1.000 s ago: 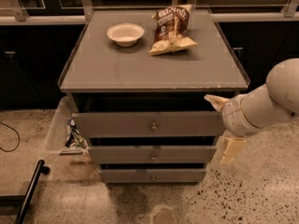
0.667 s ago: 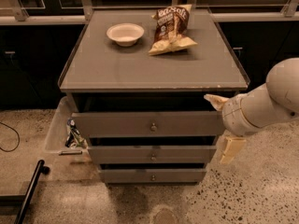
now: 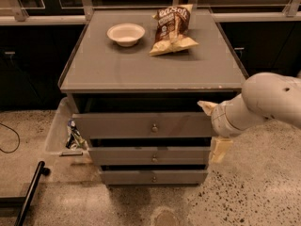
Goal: Open top drawer
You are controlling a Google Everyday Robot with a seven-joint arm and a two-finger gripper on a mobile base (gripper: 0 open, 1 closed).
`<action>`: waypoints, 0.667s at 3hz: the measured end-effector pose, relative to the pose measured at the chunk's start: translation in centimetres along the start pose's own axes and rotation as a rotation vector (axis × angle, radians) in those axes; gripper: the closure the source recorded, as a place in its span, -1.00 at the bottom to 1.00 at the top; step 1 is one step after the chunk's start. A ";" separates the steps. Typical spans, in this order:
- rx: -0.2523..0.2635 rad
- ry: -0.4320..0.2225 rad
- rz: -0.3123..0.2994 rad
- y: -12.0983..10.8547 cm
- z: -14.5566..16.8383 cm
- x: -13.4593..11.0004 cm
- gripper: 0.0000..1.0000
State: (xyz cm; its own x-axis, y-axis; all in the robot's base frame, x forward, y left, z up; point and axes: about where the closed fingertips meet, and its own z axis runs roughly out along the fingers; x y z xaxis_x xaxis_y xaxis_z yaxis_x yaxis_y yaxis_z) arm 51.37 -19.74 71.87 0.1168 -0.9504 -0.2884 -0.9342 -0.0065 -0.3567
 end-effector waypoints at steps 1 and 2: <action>0.028 0.017 -0.035 -1.3 2.5 0.8 -1.00; 0.047 0.024 -0.079 -2.8 4.8 1.8 -1.00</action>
Offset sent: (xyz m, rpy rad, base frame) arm 0.0750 -0.0061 -0.0586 -0.0662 -0.1104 0.0833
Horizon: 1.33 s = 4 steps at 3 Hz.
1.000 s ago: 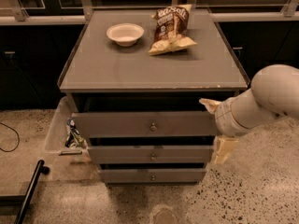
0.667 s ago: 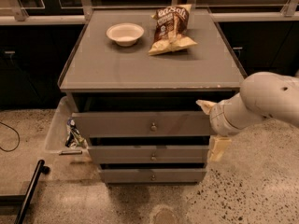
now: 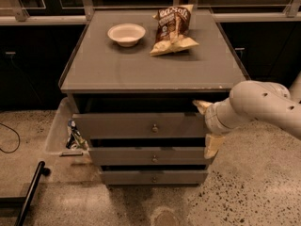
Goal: Open top drawer
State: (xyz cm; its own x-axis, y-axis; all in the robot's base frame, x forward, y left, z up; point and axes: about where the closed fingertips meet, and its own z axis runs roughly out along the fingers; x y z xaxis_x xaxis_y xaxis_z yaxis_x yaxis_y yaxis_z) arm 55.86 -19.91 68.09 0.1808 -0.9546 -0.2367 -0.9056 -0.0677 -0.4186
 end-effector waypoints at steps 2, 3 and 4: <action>-0.021 0.000 -0.026 -1.7 3.9 2.0 -1.00; -0.035 -0.013 -0.028 -2.2 5.1 2.4 -1.00; -0.049 -0.025 -0.024 -2.3 6.0 2.6 -1.00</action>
Offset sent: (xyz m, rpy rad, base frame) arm 0.0516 -0.0126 -0.0464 -0.0197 0.0233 0.0368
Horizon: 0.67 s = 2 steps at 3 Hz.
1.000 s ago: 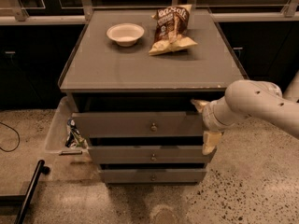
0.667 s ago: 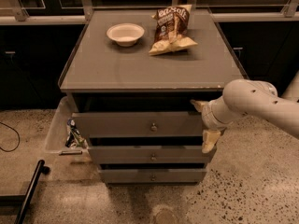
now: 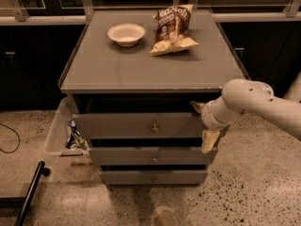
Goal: Open top drawer
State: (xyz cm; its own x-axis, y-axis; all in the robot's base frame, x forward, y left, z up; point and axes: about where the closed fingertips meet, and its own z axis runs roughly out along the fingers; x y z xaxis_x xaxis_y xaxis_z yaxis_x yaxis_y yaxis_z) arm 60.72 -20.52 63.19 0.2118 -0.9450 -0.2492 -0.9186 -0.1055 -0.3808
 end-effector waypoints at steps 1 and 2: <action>-0.012 -0.009 0.009 0.0 0.6 0.4 -1.00; -0.012 -0.009 0.009 0.0 0.6 0.4 -0.61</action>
Offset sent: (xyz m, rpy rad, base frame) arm 0.0019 -0.0013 -0.0051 0.0068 0.0119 -0.0013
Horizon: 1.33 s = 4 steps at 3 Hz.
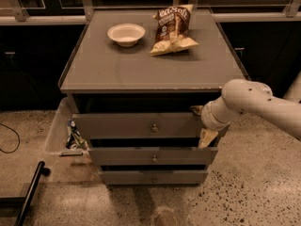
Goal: Open top drawer
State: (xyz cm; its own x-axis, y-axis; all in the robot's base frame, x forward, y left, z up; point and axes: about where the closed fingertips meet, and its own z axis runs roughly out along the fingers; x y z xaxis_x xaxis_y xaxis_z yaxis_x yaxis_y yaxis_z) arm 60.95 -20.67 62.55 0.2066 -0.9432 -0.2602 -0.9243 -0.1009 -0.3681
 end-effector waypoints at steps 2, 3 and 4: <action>-0.023 -0.005 -0.002 0.6 -0.2 -0.1 0.32; -0.033 -0.009 -0.002 0.9 -0.8 -0.2 0.78; -0.033 -0.009 -0.002 0.8 -1.0 -0.3 0.70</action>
Offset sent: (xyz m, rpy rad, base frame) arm -0.0129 -0.0034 0.0037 -0.0032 0.0401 0.0175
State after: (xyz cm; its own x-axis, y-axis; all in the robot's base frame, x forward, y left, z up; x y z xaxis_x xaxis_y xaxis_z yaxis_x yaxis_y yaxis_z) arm 59.82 -20.78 63.24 0.2110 -0.9402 -0.2673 -0.9338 -0.1132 -0.3393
